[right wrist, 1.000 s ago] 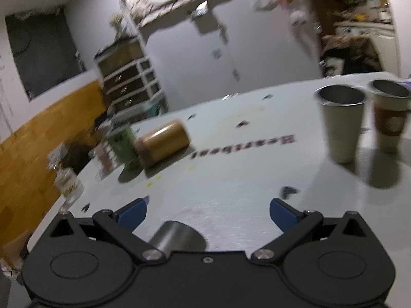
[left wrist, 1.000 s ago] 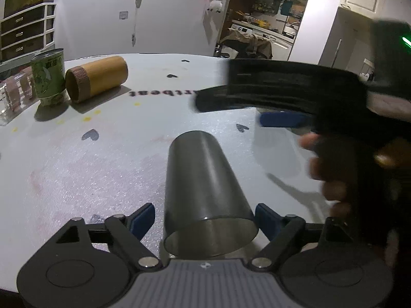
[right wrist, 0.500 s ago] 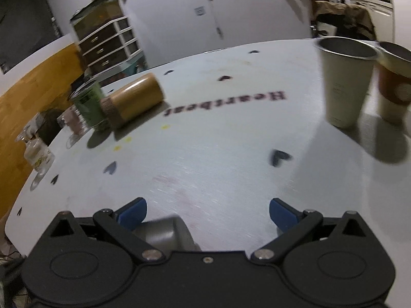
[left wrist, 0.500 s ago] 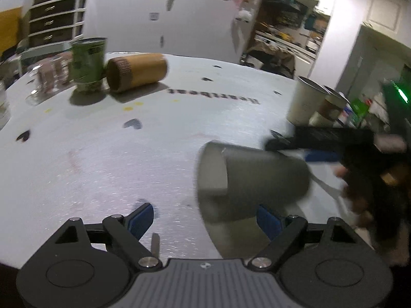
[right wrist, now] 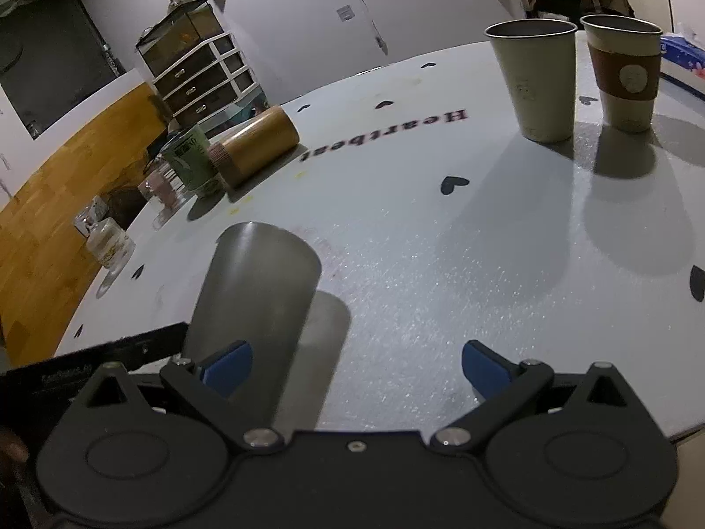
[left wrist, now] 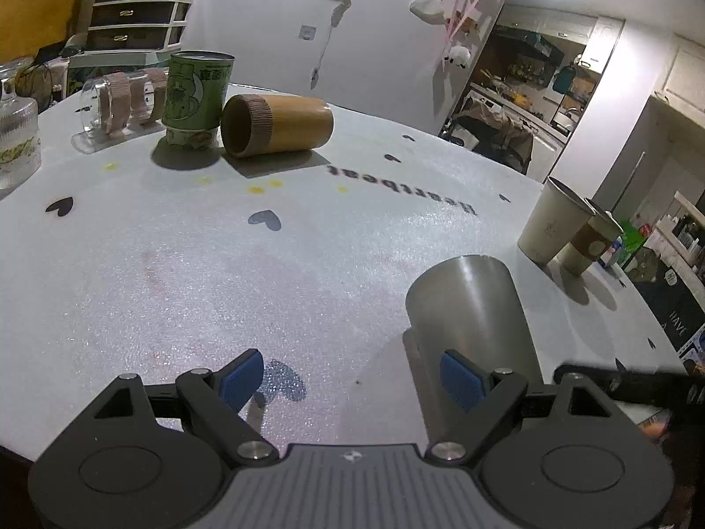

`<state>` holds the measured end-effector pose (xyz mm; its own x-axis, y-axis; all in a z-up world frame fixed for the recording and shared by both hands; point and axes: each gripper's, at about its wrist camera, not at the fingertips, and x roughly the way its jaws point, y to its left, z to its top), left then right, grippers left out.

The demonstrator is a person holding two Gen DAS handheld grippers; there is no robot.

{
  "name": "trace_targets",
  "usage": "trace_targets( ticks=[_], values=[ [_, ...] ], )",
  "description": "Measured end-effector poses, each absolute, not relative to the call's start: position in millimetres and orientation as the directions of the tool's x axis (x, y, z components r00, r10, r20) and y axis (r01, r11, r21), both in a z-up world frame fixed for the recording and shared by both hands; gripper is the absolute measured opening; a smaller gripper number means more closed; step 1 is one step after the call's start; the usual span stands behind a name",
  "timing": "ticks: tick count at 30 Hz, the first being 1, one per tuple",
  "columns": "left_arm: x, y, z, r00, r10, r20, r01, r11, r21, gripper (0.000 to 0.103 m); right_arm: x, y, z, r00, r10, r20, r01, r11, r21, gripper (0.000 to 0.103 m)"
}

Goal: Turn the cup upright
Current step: 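Close the right tool on the grey cup while the left tool opens and releases it, then rotate the grey cup rim-up with the right tool, carrying it toward the steel cup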

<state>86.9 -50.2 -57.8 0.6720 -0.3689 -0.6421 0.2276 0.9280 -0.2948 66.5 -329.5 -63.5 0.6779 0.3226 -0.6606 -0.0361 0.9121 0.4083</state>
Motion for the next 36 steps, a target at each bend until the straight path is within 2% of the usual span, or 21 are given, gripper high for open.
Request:
trace_targets(
  ticks=[5,8,10,15,18,21,25,32,36],
  values=[
    [87,-47,-59,0.673,-0.372,-0.64,0.223,0.926,-0.303,0.088,79,-338,-49,0.686,0.384,-0.618,-0.006,0.852,0.523,0.103],
    [88,-47,-61,0.67,-0.371,-0.643,0.223,0.927,-0.302,0.088,107,-335,-48,0.598,0.507,-0.621,0.011,0.77,0.638,0.103],
    [87,-46,-61,0.669,-0.374,-0.642,0.224,0.926,-0.305,0.088,127,-327,-46,0.549,0.538,-0.64,0.021,0.756,0.654,0.102],
    [84,-45,-59,0.676,-0.373,-0.635,0.233,0.926,-0.296,0.088,156,-304,-41,0.497,0.499,-0.71,-0.002,0.819,0.574,0.098],
    [83,-46,-59,0.676,-0.375,-0.634,0.235,0.926,-0.296,0.088,164,-300,-42,0.484,0.451,-0.75,0.007,0.855,0.518,0.092],
    [83,-47,-60,0.673,-0.379,-0.635,0.236,0.924,-0.301,0.088,166,-304,-45,0.463,0.403,-0.789,0.006,0.889,0.458,0.078],
    [83,-47,-61,0.674,-0.383,-0.632,0.236,0.922,-0.307,0.088,164,-310,-44,0.454,0.386,-0.803,-0.017,0.905,0.426,0.076],
    [81,-44,-59,0.686,-0.381,-0.62,0.237,0.923,-0.305,0.088,151,-325,1,0.631,0.345,-0.694,-0.114,0.927,0.358,0.075],
    [81,-41,-61,0.689,-0.379,-0.618,0.23,0.923,-0.309,0.088,160,-334,18,0.73,0.231,-0.643,-0.099,0.967,0.236,0.075]
  ],
)
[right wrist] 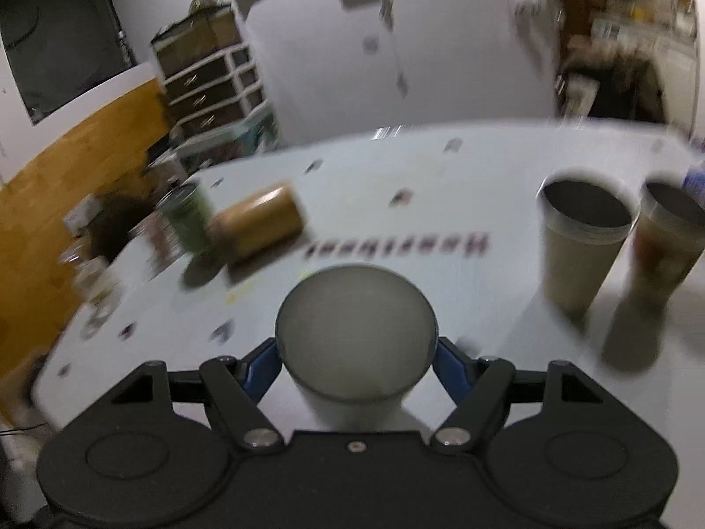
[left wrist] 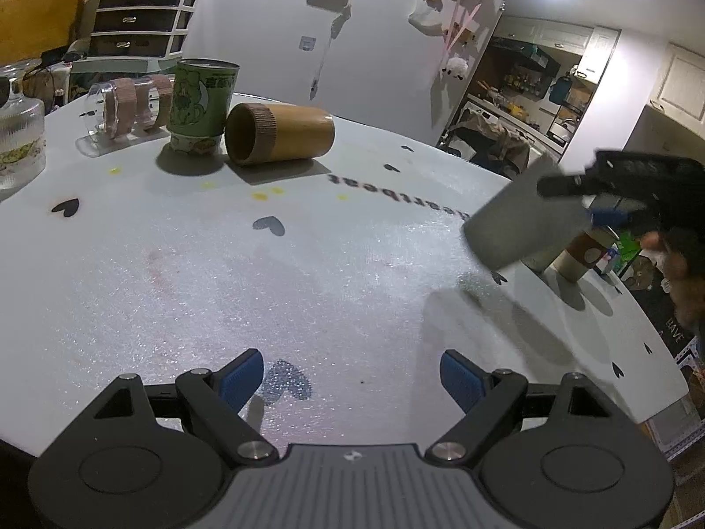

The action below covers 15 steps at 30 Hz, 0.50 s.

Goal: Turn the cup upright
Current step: 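Rotate the grey cup rim-up with the right tool, carrying it toward the steel cup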

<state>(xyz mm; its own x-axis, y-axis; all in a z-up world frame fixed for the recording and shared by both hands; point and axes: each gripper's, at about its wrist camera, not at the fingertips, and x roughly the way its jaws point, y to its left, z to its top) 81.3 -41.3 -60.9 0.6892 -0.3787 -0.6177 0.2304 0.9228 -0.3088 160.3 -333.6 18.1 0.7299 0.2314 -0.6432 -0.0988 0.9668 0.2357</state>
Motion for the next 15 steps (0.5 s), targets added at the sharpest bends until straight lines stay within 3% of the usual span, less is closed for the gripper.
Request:
trace_targets(
  ticks=[5,15],
  values=[
    [81,-37,-62,0.697,-0.37,-0.615,0.219,0.926,-0.308,0.088,189,-338,24,0.846,0.022,-0.533,-0.008,1.0,0.029,0.075],
    [74,-38,-58,0.721,-0.356,-0.594,0.236,0.933,-0.273,0.088,237,-348,14,0.869,-0.099,-0.486,0.122,0.992,0.016,0.075]
  ],
)
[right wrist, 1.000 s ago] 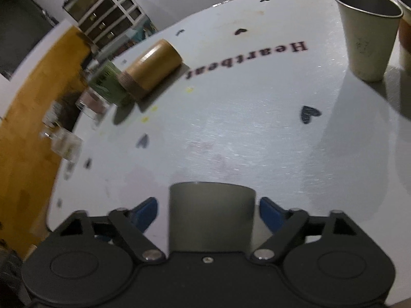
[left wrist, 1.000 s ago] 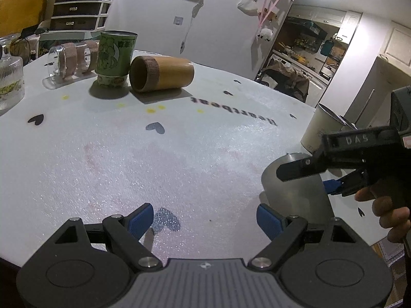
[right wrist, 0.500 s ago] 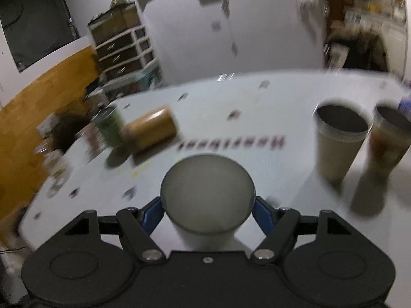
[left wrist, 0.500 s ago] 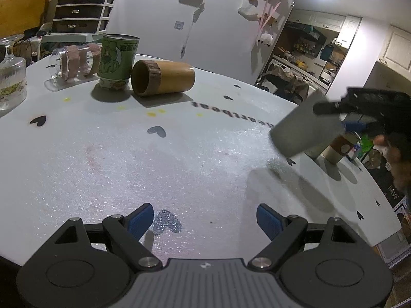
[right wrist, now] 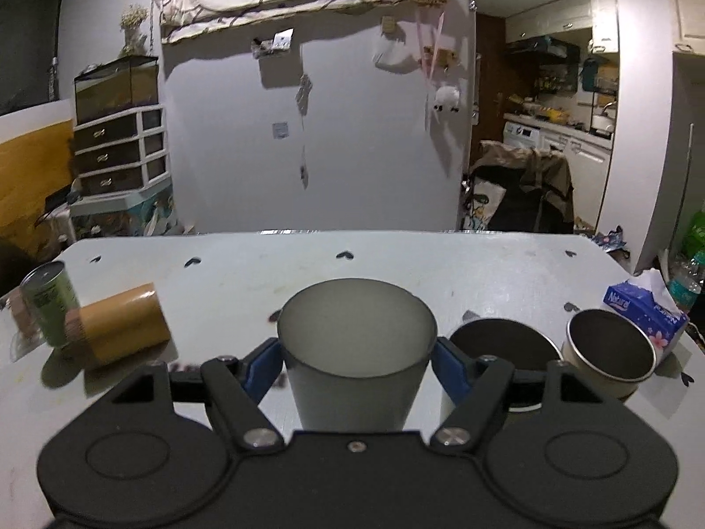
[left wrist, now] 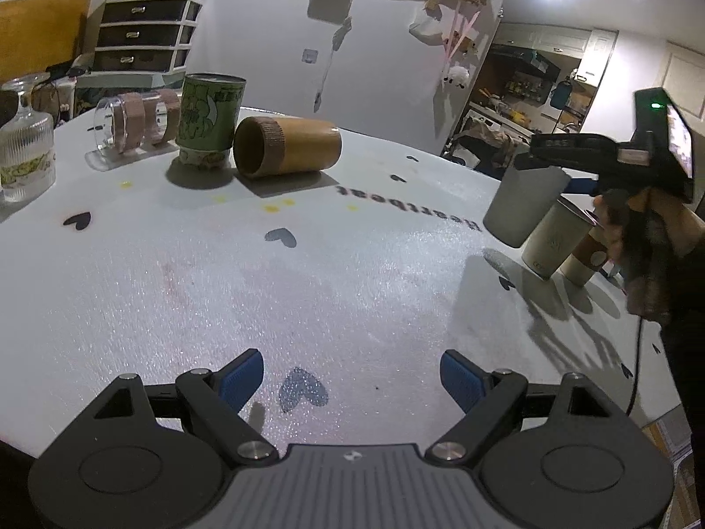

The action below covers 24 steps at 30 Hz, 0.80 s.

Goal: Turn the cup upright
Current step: 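Rotate the grey cup rim-up with the right tool, carrying it toward the steel cup, then lower the grey cup upright beside the steel cup and open the right tool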

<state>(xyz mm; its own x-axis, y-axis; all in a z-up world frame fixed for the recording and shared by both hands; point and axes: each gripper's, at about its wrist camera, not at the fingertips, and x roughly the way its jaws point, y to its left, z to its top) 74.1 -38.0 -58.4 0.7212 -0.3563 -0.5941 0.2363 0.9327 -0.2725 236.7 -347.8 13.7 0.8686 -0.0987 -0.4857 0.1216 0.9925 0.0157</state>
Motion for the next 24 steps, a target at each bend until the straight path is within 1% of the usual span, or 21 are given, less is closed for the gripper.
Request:
trace_targets(
  ticks=[6,8,14,24],
  values=[
    [70,-43,-56,0.735,-0.351,-0.58,0.255,0.936,-0.243,0.088,242,-337,-9,0.872,-0.159,-0.463,0.174,0.985,-0.01,0.075],
    [69,-43,-55,0.737,-0.351,-0.577,0.26,0.936,-0.236,0.088,242,-338,-14,0.87,-0.167,-0.464,0.189,0.982,0.001,0.075],
    [69,-45,-55,0.734,-0.355,-0.578,0.266,0.935,-0.236,0.088,242,-343,-21,0.868,-0.167,-0.468,0.212,0.976,0.045,0.075],
    [70,-48,-54,0.736,-0.352,-0.578,0.267,0.936,-0.229,0.089,244,-336,-23,0.868,-0.16,-0.47,0.188,0.982,0.012,0.075]
  ],
)
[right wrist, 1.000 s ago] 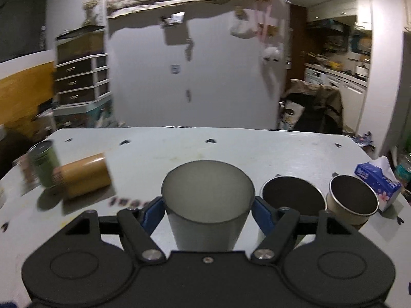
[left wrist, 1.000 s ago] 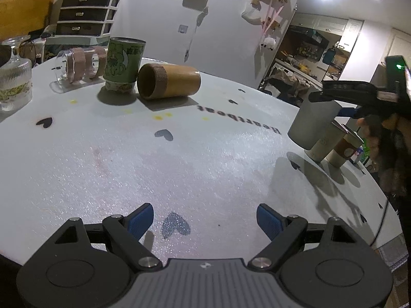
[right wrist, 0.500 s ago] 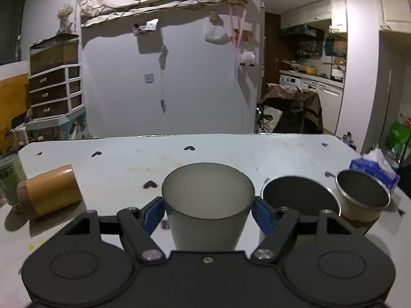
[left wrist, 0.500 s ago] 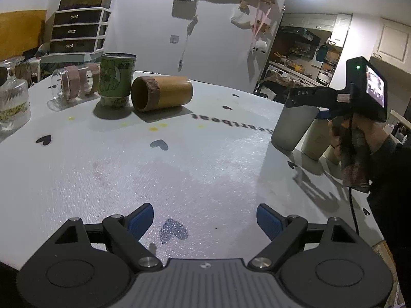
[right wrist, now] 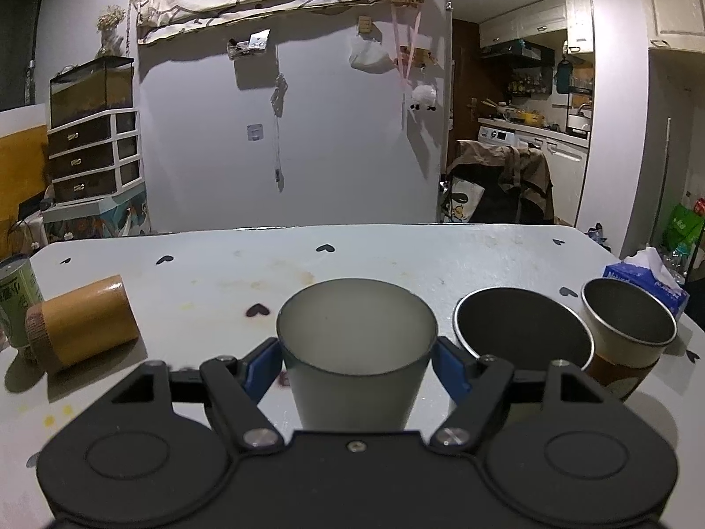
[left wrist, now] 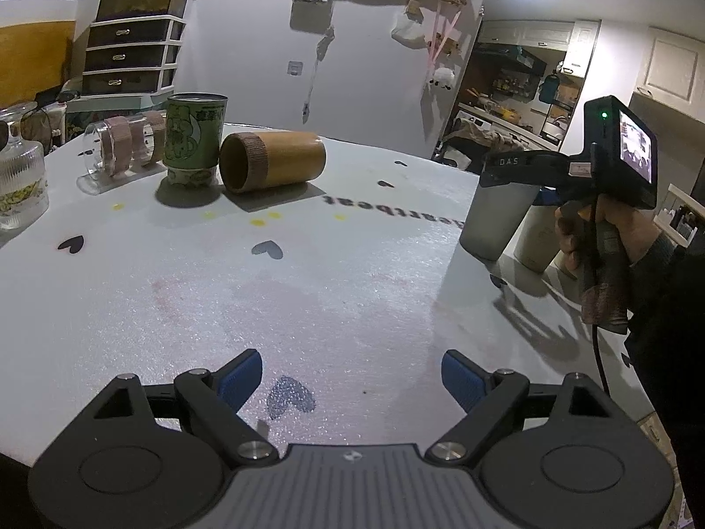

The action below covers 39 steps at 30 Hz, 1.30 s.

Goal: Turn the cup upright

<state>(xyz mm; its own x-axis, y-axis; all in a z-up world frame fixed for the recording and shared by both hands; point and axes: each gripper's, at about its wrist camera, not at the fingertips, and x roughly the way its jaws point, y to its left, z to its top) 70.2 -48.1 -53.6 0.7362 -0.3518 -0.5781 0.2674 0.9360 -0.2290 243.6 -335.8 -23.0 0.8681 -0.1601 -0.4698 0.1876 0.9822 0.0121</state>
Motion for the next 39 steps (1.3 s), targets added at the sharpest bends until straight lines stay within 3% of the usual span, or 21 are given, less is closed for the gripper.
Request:
trace_targets(
  ticks=[5,16,29,39],
  values=[
    [69,-49,-53,0.739,-0.352,-0.575,0.272,0.936,-0.224,0.089,244,-338,-23,0.86,-0.149,-0.489,0.188,0.982,0.033,0.083],
    [68,-50,-48,0.752,-0.345,-0.562,0.275,0.939,-0.209,0.09,218,-344,-4,0.872,-0.108,-0.478,0.165,0.983,0.079,0.088],
    [63,-64,-22,0.794,-0.338,-0.506,0.3,0.941,-0.158,0.09,104,-356,32,0.948,-0.033,-0.317,0.068,0.993,0.099,0.093],
    [41,-83,1,0.864,-0.323,-0.386,0.319,0.945,-0.076,0.097,22,-364,27,0.97,-0.063,-0.233,0.084,0.993,0.083,0.097]
  ],
)
